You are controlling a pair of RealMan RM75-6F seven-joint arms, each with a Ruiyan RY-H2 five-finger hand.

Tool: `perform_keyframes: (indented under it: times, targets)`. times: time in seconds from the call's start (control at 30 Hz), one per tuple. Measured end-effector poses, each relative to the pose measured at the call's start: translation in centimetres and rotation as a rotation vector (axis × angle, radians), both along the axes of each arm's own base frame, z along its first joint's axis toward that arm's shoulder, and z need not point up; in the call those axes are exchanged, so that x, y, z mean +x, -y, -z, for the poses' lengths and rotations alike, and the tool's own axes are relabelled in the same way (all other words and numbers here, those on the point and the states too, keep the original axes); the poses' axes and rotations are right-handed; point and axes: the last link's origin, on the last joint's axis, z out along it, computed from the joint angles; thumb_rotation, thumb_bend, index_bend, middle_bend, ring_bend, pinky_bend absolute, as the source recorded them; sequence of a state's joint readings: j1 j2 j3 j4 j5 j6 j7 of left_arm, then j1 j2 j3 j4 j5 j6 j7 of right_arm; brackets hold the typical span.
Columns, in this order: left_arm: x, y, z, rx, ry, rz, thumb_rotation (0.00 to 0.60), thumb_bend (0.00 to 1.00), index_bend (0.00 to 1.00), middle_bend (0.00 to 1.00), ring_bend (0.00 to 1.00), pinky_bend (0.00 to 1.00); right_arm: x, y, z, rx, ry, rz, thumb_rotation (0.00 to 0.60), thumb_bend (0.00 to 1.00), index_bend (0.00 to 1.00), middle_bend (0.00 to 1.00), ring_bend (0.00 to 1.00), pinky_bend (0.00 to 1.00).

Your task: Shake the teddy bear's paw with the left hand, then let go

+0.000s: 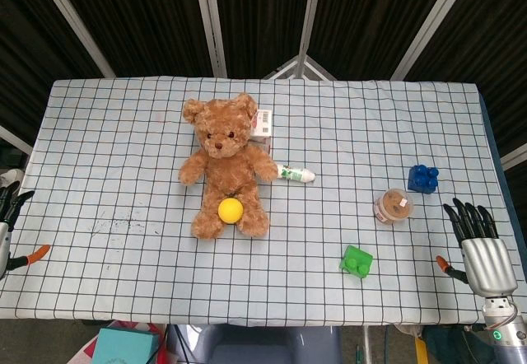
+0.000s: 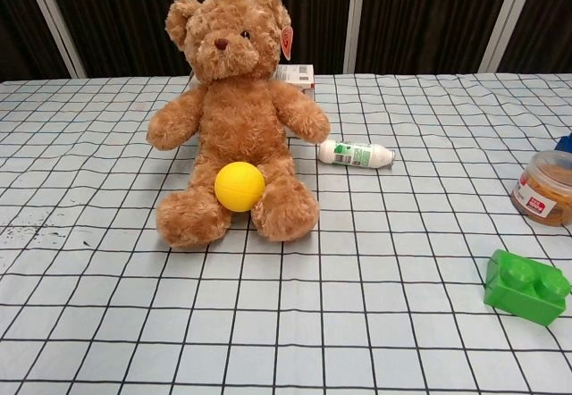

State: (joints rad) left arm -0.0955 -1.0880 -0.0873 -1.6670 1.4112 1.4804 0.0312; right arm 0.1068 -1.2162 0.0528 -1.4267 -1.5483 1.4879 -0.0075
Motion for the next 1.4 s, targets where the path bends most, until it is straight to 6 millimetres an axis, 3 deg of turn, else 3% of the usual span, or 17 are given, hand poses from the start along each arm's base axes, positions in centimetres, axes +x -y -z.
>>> perform_keyframes:
  times: [0.7, 1.0, 1.1, 1.4]
  targets:
    - [0.1, 0.1, -0.2, 0.013, -0.001, 0.001, 0.600, 0.19, 0.14, 0.00, 0.00, 0.00, 0.0, -0.3, -0.2, 0.000, -0.004, 0.002, 0.600, 0.21, 0.00, 0.02, 0.03, 0.00]
    - [0.6, -0.7, 1.2, -0.054, 0.003, 0.030, 0.600, 0.19, 0.11, 0.02, 0.00, 0.02, 0.1, -0.6, -0.3, -0.003, 0.007, -0.002, 0.600, 0.21, 0.00, 0.02, 0.03, 0.00]
    - [1.2, -1.9, 2.1, -0.096, 0.092, 0.048, 0.600, 0.17, 0.11, 0.03, 0.00, 0.03, 0.0, -0.4, -0.4, -0.005, 0.009, 0.005, 0.600, 0.21, 0.00, 0.02, 0.03, 0.00]
    - [4.3, -8.2, 5.8, -0.310, 0.666, 0.045, 0.600, 0.13, 0.11, 0.08, 0.00, 0.03, -0.5, -0.1, -0.3, 0.001, 0.008, 0.025, 0.600, 0.21, 0.00, 0.02, 0.03, 0.00]
